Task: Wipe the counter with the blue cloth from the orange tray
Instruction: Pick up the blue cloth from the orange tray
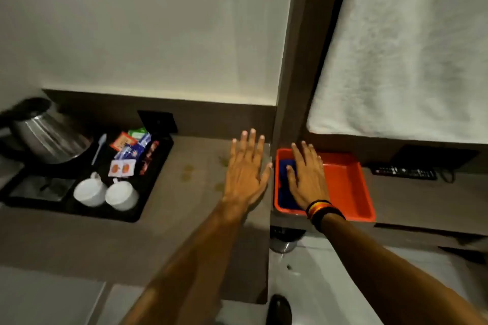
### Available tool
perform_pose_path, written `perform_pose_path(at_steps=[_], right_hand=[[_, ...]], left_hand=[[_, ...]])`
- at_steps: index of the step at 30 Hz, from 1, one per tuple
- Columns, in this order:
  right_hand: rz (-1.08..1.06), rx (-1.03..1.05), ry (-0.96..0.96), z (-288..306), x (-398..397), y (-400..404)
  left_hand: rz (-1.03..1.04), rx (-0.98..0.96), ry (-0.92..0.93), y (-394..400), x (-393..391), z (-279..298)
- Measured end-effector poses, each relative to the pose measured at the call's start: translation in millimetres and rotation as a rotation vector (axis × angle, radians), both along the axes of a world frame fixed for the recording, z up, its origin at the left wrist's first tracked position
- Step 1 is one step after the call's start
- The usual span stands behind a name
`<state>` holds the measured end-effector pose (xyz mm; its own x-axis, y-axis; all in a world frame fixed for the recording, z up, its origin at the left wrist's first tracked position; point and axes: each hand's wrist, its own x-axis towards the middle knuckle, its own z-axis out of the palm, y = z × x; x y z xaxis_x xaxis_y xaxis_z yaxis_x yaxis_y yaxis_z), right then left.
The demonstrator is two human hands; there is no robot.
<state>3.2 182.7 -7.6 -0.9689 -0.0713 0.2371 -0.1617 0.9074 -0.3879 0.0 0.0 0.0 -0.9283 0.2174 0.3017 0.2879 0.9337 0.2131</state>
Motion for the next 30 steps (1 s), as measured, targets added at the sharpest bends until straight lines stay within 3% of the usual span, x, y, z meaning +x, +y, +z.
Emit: perform_pose_path(at_steps=[6,11,18,26,30], right_hand=[[-0.061,-0.066,-0.363,-92.7,-33.8,30.6],[-0.07,-0.082,-0.46,-131.2,-62.2,28.0],[-0.131,-0.038,-0.566,-146.8,-80.9,10.1],[-0.175,-0.259,-0.511,-136.7,-96.9,19.8],[-0.169,-0.445,-0.372,-98.5,-83.1,23.1]], left_hand=[[-0.013,0.003,-0.207,40.1,-8.2,-91.0],[0.078,0.007,-0.266,48.8,-9.7,-125.7],[0.109,0.012,-0.25,51.3,-10.8,-130.6],[0.104,0.037,-0.264,49.9,-10.1,-131.5],[0.053,0.066,-0.408,46.5,-15.3,-121.1]])
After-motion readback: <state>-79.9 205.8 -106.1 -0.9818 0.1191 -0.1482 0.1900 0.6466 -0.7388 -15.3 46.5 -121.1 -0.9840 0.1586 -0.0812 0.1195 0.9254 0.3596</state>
